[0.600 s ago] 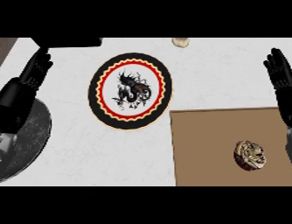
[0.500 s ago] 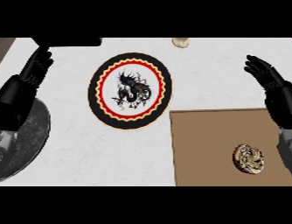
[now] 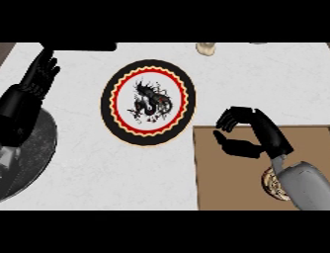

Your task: Pick the cupcake from the tray and place it in the plate

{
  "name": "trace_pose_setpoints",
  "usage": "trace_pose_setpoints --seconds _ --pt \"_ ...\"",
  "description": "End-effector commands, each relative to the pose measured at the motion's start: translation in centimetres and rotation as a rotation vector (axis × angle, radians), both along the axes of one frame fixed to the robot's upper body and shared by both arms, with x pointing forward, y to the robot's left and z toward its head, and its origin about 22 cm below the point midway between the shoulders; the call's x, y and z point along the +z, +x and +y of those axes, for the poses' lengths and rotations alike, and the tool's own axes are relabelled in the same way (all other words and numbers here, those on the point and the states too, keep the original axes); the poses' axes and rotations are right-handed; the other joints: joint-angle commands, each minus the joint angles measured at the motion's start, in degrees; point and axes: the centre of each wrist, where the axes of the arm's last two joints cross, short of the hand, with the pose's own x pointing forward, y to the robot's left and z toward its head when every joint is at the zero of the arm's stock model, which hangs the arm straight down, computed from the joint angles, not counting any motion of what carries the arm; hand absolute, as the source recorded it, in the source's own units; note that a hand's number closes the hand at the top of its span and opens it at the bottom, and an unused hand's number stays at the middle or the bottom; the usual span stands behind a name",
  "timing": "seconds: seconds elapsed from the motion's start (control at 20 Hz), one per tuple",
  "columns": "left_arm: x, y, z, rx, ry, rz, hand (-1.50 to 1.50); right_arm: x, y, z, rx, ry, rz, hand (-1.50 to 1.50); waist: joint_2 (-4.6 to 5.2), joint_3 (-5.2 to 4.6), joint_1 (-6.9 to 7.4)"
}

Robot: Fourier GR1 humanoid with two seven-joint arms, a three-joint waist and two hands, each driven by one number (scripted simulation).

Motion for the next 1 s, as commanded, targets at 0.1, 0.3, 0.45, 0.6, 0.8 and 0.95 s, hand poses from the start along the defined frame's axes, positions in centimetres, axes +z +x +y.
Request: trace_pose_setpoints --seconds 0.1,0.3,0.45,0.6,0.8,0.95 --pt "-0.4 -0.5 1.3 0.031 -0.036 0.004 0.00 -3.5 -5.5 4.4 -0.234 0.264 0.068 -1.50 -0.14 0.39 -1.77" --pt "-2.8 -1.5 1.3 0.012 -0.040 0.011 0.00 -0.6 -5.6 2.4 -0.261 0.320 -0.058 -1.50 0.12 0.39 -1.04" --pt "-1.0 0.7 1.1 0.019 -0.043 0.006 0.00 3.8 -5.5 -1.2 -0.268 0.247 -0.126 -1.50 0.18 0.38 -1.50" --pt "0.0 0.6 1.5 0.014 -0.029 -0.003 0.00 7.4 -3.7 -1.8 -0.268 0.080 -0.110 -1.50 0.16 0.34 -1.00" --pt "-0.2 0.4 1.7 0.028 -0.032 -0.007 0.00 11.0 -3.9 -3.0 -0.213 -0.205 0.024 -1.50 -0.11 0.16 -0.97" --pt "0.0 0.1 0.2 -0.005 -0.032 -0.003 0.00 11.5 -3.0 -5.0 -0.186 -0.413 0.178 -1.50 0.02 0.21 -0.37"
